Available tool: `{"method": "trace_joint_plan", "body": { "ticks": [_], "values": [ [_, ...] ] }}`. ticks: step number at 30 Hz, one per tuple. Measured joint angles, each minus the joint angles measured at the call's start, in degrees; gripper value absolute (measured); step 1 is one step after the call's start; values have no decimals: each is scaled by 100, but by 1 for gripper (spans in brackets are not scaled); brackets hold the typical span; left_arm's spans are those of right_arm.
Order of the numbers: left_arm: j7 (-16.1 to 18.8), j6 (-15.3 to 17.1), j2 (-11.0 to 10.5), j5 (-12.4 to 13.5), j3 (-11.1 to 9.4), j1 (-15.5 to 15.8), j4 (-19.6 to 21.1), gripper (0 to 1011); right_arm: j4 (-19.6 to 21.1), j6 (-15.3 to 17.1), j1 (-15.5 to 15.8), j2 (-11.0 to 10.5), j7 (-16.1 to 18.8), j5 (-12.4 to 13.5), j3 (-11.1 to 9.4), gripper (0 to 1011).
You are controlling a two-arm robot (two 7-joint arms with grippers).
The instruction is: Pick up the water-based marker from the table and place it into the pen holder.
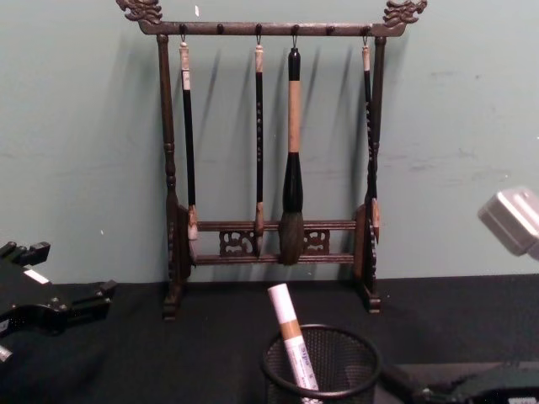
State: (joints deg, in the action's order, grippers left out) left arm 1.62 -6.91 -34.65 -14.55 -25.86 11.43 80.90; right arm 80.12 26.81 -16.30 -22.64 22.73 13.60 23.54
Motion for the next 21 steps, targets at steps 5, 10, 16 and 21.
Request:
{"method": "trace_joint_plan", "body": {
  "ticks": [5, 10, 16, 21],
  "values": [
    [0, 0, 0, 1, 0, 0, 0, 1001, 136, -223, 71, -26, 41, 89, -90, 210],
    [0, 0, 0, 0, 0, 0, 0, 1001, 345, -786, 202, -44, 99, 263, -251, 210],
    [0, 0, 0, 1, 0, 0, 0, 1002, 541, -1448, 322, -35, 185, 499, -380, 210],
    [0, 0, 0, 0, 0, 0, 0, 1001, 627, -2060, 395, 88, 241, 761, -447, 210]
  ]
}}
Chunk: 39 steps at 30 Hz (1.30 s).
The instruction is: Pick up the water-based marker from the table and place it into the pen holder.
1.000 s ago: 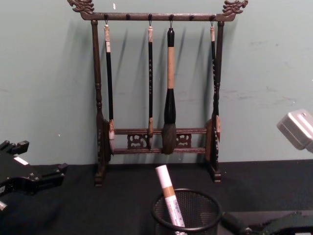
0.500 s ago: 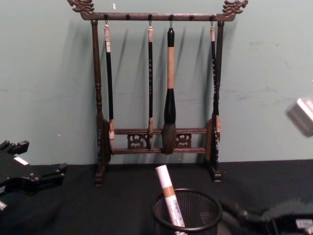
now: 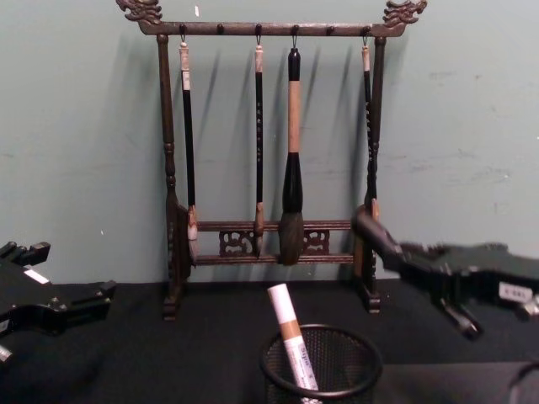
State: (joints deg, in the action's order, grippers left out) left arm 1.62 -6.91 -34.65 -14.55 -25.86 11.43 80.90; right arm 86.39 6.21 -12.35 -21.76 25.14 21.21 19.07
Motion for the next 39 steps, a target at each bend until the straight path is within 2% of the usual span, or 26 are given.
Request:
{"method": "trace_joint_plan", "body": {
  "ticks": [3, 5, 8, 14, 19, 27, 39],
  "values": [
    [0, 0, 0, 0, 0, 0, 0, 1001, -5, -395, 27, 134, 57, 174, 9, 210],
    [0, 0, 0, 0, 0, 0, 0, 1001, -12, -457, 28, 159, 70, 211, 16, 210],
    [0, 0, 0, 0, 0, 0, 0, 1001, -64, -722, 18, 294, 131, 346, 95, 210],
    [0, 0, 0, 0, 0, 0, 0, 1001, -228, -1030, -31, 491, 176, 450, 280, 210],
    [0, 0, 0, 0, 0, 0, 0, 1001, -386, -1238, -74, 611, 183, 425, 433, 210],
    [0, 0, 0, 0, 0, 0, 0, 1001, -670, -1434, -120, 738, 201, 287, 610, 210],
    [0, 0, 0, 0, 0, 0, 0, 1001, -873, -1472, -137, 823, 219, 251, 682, 210]
  ]
}}
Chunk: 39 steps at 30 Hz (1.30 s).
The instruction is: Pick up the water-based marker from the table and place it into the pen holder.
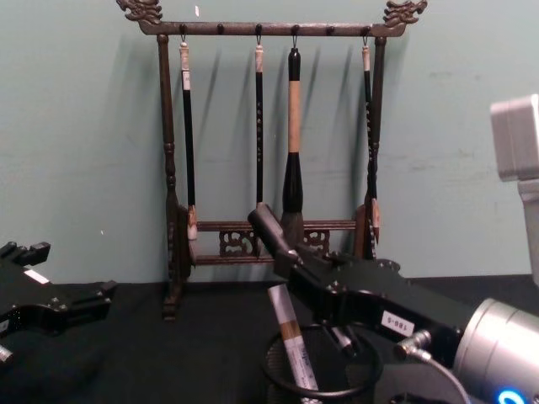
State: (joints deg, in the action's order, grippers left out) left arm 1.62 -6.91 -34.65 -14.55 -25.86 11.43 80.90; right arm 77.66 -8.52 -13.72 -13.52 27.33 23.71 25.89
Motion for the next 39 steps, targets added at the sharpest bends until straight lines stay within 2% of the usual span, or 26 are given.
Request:
{"method": "trace_joint_plan", "body": {
  "ticks": [34, 39],
  "values": [
    [0, 0, 0, 0, 0, 0, 0, 1001, -56, -5, 81, 17, -48, -112, 22, 210],
    [0, 0, 0, 0, 0, 0, 0, 1001, -54, -5, 78, 16, -46, -104, 20, 322]
  ]
}}
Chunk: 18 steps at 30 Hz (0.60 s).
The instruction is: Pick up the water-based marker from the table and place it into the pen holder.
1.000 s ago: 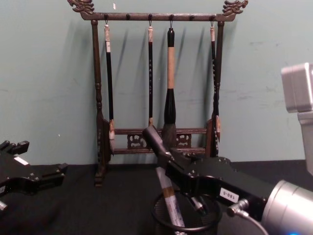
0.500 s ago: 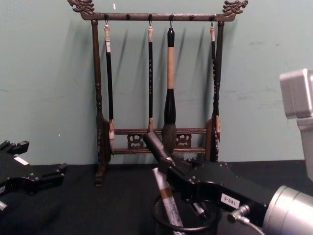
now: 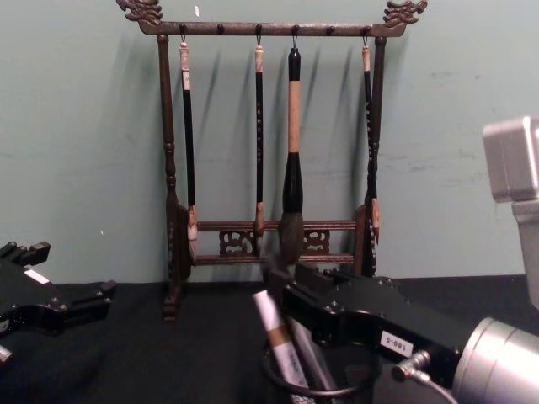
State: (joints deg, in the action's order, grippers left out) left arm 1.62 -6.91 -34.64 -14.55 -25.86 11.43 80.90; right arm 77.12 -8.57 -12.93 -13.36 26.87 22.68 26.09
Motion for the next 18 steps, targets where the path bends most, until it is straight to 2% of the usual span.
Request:
{"method": "trace_joint_plan", "body": {
  "ticks": [4, 5, 6, 8, 11, 13, 16, 18],
  "values": [
    [0, 0, 0, 0, 0, 0, 0, 1001, 0, 0, -1, 0, 2, 4, 0, 435],
    [0, 0, 0, 0, 0, 0, 0, 1001, 0, 0, -2, 0, 2, 5, 0, 492],
    [0, 0, 0, 0, 0, 0, 0, 1001, 0, 0, -2, 0, 2, 5, 0, 492],
    [0, 0, 0, 0, 0, 0, 0, 1001, 0, 0, -3, 0, 4, 7, 0, 601],
    [0, 0, 0, 0, 0, 0, 0, 1001, 0, 0, -4, 0, 5, 8, 0, 658],
    [0, 0, 0, 0, 0, 0, 0, 1001, 0, 0, -5, 0, 6, 9, 0, 758],
    [0, 0, 0, 0, 0, 0, 0, 1001, 0, 0, -6, 0, 7, 10, 0, 850],
    [0, 0, 0, 0, 0, 0, 0, 1001, 0, 1, -6, 0, 7, 12, 0, 867]
  ]
}}
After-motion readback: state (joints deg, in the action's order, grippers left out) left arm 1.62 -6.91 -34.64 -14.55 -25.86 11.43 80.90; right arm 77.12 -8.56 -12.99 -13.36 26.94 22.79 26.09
